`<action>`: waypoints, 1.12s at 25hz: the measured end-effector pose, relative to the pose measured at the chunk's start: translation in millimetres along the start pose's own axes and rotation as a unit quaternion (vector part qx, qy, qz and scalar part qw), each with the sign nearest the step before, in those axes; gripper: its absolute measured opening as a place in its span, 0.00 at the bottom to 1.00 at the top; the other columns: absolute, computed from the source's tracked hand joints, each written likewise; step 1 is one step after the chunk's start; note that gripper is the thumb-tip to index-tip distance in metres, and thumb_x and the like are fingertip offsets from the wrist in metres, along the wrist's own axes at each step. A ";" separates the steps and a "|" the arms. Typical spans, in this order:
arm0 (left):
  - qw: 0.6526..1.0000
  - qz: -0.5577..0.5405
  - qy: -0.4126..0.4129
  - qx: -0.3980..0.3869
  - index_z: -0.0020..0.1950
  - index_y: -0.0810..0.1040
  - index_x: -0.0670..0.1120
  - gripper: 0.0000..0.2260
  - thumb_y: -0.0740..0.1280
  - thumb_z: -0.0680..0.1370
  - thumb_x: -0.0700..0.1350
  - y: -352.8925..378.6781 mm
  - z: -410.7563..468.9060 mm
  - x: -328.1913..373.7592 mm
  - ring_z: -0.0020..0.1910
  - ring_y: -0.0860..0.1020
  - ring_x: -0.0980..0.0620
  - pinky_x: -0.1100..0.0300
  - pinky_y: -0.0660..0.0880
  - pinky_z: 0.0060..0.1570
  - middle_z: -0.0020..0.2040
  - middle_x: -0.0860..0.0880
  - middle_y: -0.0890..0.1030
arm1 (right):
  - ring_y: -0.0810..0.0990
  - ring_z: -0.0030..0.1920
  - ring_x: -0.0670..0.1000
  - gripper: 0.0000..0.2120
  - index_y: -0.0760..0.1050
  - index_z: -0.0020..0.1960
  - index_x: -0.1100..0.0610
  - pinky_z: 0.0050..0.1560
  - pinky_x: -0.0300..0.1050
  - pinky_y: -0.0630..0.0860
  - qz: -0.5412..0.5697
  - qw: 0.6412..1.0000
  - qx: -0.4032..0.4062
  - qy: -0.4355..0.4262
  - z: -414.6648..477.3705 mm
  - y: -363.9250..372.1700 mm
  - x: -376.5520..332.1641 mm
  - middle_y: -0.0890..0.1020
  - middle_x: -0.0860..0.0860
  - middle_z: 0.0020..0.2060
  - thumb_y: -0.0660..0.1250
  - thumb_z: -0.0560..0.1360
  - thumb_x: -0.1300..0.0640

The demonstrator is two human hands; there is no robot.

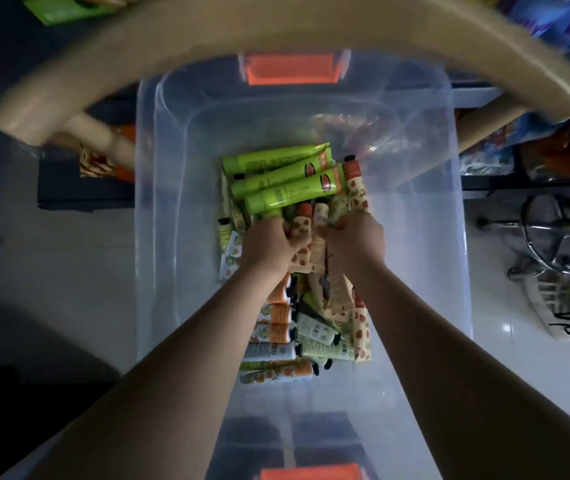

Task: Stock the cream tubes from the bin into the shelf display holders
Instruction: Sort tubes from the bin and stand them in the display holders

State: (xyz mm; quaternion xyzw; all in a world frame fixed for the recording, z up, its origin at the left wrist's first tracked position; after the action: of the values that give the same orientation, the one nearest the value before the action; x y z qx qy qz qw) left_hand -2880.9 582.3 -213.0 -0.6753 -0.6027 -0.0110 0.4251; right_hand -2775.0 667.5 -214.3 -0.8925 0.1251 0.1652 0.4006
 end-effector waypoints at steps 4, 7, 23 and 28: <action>0.996 -0.072 -0.049 -0.010 0.48 0.79 0.38 0.13 0.72 0.72 0.47 -8.1 2.6 -2.4 0.36 0.78 0.49 0.63 0.70 0.32 0.41 0.45 0.80 | 0.70 0.28 0.48 0.19 0.67 0.29 0.56 0.29 0.42 0.67 0.053 0.997 -0.042 0.038 4.4 9.5 -3.4 0.72 0.49 0.27 0.72 0.70 0.49; 0.995 -0.089 -0.054 -0.008 0.48 0.79 0.37 0.12 0.70 0.74 0.47 -14.0 -3.3 -5.2 0.35 0.78 0.49 0.64 0.69 0.31 0.39 0.45 0.79 | 0.71 0.28 0.48 0.17 0.69 0.29 0.56 0.31 0.41 0.69 0.100 0.991 -0.055 0.069 0.5 9.4 -4.4 0.73 0.49 0.28 0.73 0.69 0.51; 0.945 -0.323 -0.036 0.044 0.58 0.76 0.37 0.14 0.69 0.74 0.39 -111.2 -112.2 19.2 0.30 0.77 0.55 0.65 0.78 0.29 0.41 0.46 0.78 | 0.84 0.40 0.60 0.13 0.67 0.54 0.58 0.38 0.51 0.81 0.439 0.883 -0.166 0.007 -124.6 -64.6 -32.7 0.80 0.60 0.40 0.65 0.77 0.51; 0.930 -0.345 0.071 0.106 0.50 0.77 0.39 0.07 0.70 0.73 0.35 -187.4 -194.9 66.5 0.19 0.72 0.62 0.71 0.69 0.22 0.34 0.46 0.76 | 0.72 0.24 0.50 0.11 0.70 0.55 0.58 0.27 0.38 0.65 0.486 0.868 -0.080 -0.066 -206.9 -139.8 -61.0 0.75 0.55 0.31 0.58 0.80 0.50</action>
State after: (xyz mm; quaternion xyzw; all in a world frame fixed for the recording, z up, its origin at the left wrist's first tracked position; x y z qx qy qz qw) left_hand -2920.1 504.9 51.6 -0.3747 -0.7643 -0.1409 0.5055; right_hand -2740.7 607.1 33.2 -0.7351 0.5026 0.4067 0.2041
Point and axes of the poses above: each hand's wrist, its own z-axis towards the middle knuckle, its own y-axis out of the palm, x = y × z, the point moved 3 cm from there along z, towards the middle knuckle
